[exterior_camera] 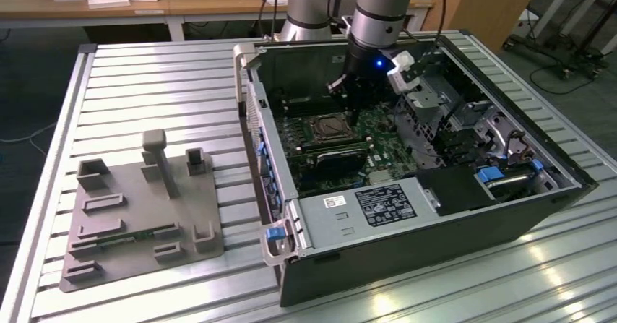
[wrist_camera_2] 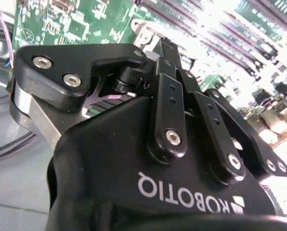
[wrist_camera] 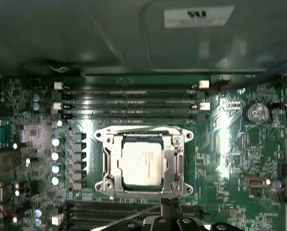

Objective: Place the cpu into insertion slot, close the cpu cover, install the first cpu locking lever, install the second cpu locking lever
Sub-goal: 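Install the second cpu locking lever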

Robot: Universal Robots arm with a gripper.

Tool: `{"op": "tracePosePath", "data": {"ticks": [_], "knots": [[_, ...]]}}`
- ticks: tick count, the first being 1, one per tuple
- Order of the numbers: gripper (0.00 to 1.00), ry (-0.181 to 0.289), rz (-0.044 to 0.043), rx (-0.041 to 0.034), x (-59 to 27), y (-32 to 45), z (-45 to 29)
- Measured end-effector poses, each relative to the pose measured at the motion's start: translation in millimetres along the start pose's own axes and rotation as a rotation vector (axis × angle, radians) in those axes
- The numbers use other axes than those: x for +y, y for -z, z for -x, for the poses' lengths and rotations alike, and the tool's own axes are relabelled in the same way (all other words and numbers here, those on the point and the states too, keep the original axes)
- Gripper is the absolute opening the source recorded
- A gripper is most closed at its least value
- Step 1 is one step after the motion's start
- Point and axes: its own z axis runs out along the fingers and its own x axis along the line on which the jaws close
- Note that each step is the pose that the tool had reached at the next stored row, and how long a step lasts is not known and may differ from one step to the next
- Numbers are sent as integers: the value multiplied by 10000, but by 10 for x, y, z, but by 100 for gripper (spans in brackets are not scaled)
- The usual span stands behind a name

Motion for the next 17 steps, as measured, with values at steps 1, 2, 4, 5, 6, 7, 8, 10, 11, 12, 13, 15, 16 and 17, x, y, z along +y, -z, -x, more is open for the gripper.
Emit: {"op": "tracePosePath", "data": {"ticks": [1,2,4,5,6,7,8,10,11,12,13,15,16,17], "knots": [[10,0,1,0,-3,0,0],[10,-1,1,0,-3,0,0],[10,-1,0,0,-3,0,0],[10,-1,0,0,-3,0,0],[10,0,0,0,-3,0,0],[10,0,0,0,-4,0,0],[10,0,0,0,-4,0,0],[10,0,0,0,-4,0,0],[10,0,0,0,-4,0,0],[10,0,0,0,-4,0,0],[10,0,0,0,-4,0,0],[10,0,0,0,-4,0,-4],[10,0,0,1,-4,0,-11],[10,1,0,0,-4,-1,-22]]}}
